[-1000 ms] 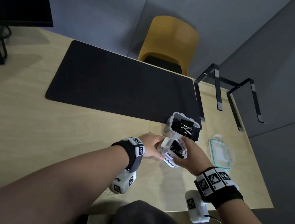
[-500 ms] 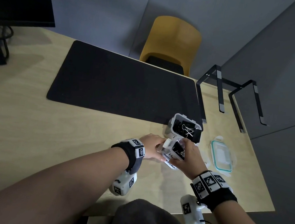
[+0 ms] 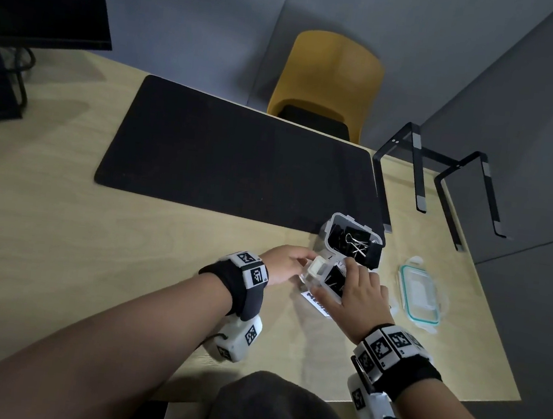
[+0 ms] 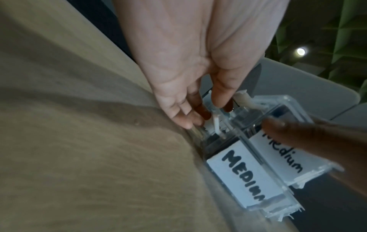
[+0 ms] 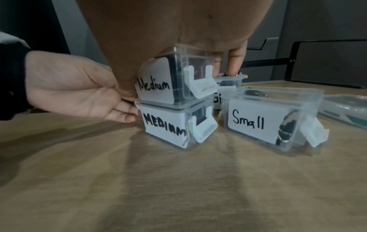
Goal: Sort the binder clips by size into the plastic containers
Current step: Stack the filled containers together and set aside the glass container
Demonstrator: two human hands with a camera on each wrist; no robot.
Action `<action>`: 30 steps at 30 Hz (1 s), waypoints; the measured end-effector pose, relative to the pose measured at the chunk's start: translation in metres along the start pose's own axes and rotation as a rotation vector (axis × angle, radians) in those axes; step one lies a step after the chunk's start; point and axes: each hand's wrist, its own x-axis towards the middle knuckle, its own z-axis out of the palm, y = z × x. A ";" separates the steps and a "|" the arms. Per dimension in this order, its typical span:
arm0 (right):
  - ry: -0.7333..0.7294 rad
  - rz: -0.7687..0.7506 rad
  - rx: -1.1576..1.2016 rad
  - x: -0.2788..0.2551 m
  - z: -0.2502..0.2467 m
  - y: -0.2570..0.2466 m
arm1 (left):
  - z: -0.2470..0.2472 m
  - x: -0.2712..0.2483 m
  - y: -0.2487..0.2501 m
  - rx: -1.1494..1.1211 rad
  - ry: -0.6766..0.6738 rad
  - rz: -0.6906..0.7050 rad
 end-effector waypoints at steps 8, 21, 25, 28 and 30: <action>0.032 0.008 0.024 0.001 0.006 0.001 | 0.002 -0.007 0.008 -0.135 0.070 -0.009; 0.012 0.008 0.010 0.001 0.006 0.000 | 0.009 -0.015 0.023 -0.096 0.084 -0.061; -0.029 -0.037 0.099 0.001 0.003 0.006 | 0.011 -0.018 0.022 0.175 0.082 0.018; 0.009 -0.080 0.414 -0.005 0.001 0.017 | 0.006 -0.016 0.029 0.274 0.095 0.094; 0.067 -0.049 0.634 -0.012 0.000 0.027 | 0.004 -0.014 0.034 0.349 0.090 0.159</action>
